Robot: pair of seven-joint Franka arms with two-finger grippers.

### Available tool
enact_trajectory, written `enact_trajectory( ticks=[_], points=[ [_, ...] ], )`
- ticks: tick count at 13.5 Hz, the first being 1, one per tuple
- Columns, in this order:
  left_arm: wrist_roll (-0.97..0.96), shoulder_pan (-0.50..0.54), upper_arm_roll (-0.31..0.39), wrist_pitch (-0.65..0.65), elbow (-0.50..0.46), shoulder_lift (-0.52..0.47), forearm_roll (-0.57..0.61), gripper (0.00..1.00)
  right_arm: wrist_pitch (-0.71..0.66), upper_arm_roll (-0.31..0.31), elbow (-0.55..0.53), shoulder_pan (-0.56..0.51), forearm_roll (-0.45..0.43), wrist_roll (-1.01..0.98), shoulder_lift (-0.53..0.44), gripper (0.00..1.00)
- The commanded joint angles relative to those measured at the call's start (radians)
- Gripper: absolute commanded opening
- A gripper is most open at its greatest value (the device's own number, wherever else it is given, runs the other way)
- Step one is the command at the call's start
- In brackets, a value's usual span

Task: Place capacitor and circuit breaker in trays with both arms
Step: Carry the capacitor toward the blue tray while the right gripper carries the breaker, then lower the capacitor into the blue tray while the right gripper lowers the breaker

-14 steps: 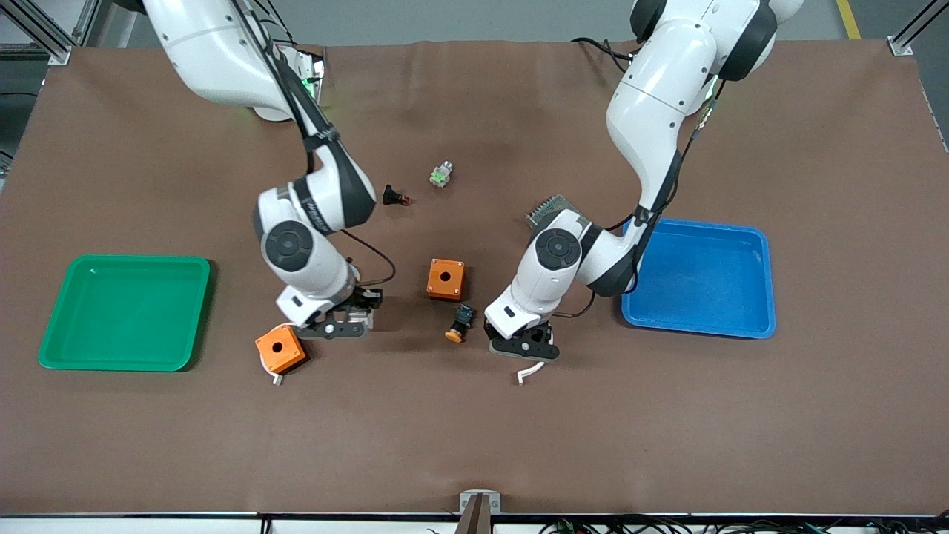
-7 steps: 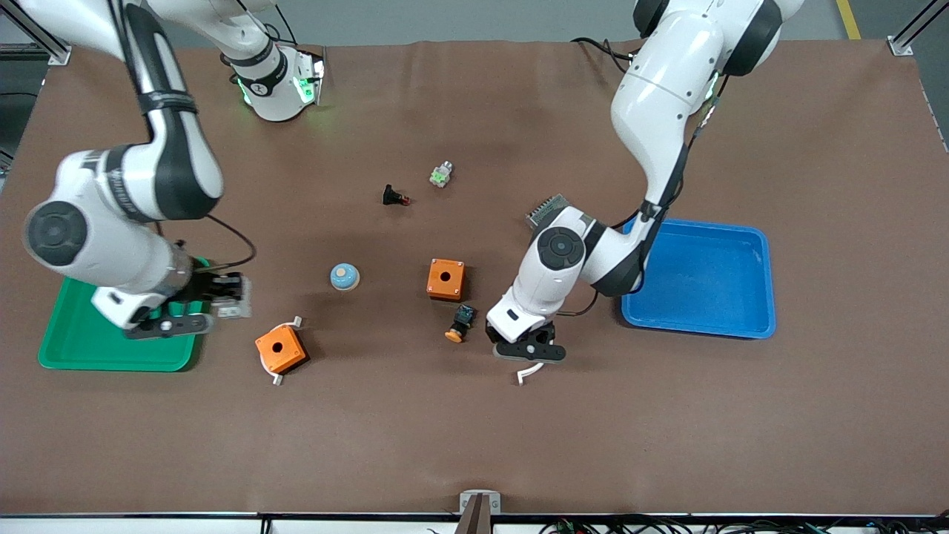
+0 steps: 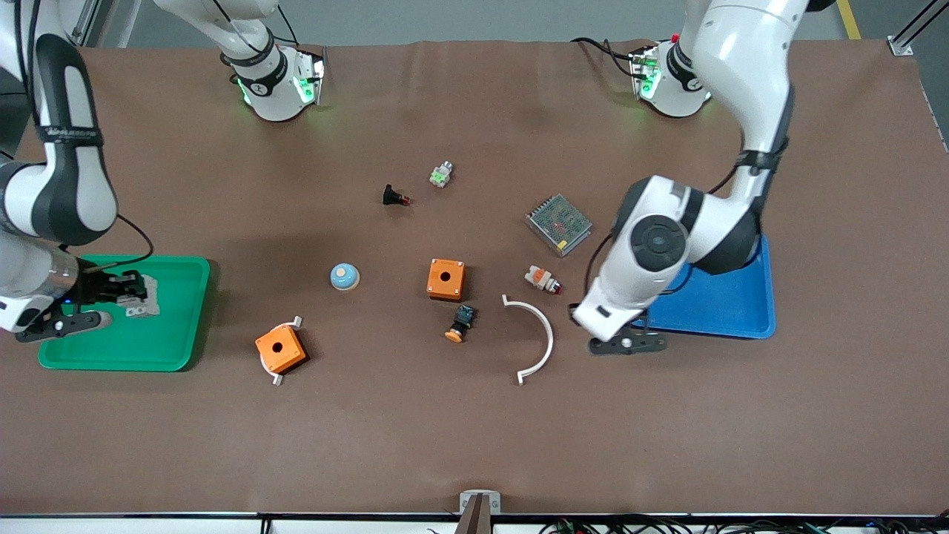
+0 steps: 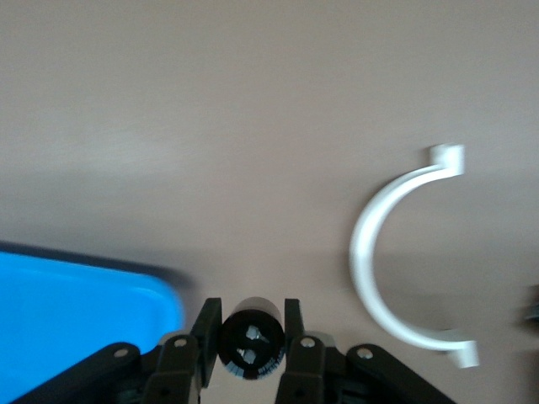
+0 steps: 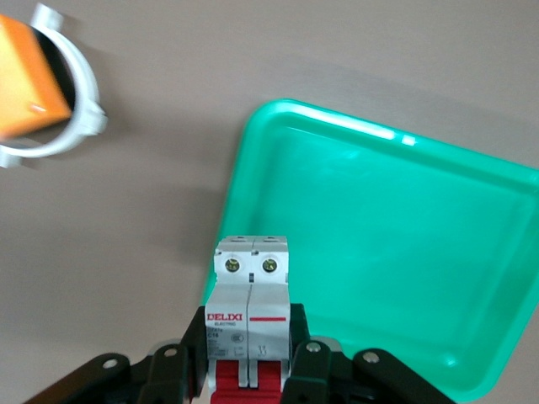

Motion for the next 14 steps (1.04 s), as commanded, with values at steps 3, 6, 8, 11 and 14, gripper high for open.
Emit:
enact_trajectory(
  ticks=[3,6,8,11,14],
  points=[
    [0.273,0.2,-0.014,0.02,-0.277,-0.161,0.013,0.01,0.073,0.023,0.0,-0.088,-0.006,-0.168,0.099,0.01],
    [0.372,0.283,-0.017,0.048,-0.349,-0.168,0.01,0.01,0.135,0.025,0.001,-0.105,-0.005,-0.234,0.149,0.02],
    [0.372,0.291,-0.017,0.121,-0.424,-0.168,0.01,0.01,0.16,0.027,0.003,-0.105,-0.002,-0.234,0.176,0.04],
    [0.372,0.293,-0.015,0.192,-0.497,-0.166,0.01,0.02,0.183,0.027,0.006,-0.105,0.004,-0.236,0.204,0.07],
    [0.372,0.291,-0.015,0.209,-0.5,-0.149,0.009,0.15,0.197,0.028,0.009,-0.105,0.006,-0.234,0.216,0.13]
  ],
)
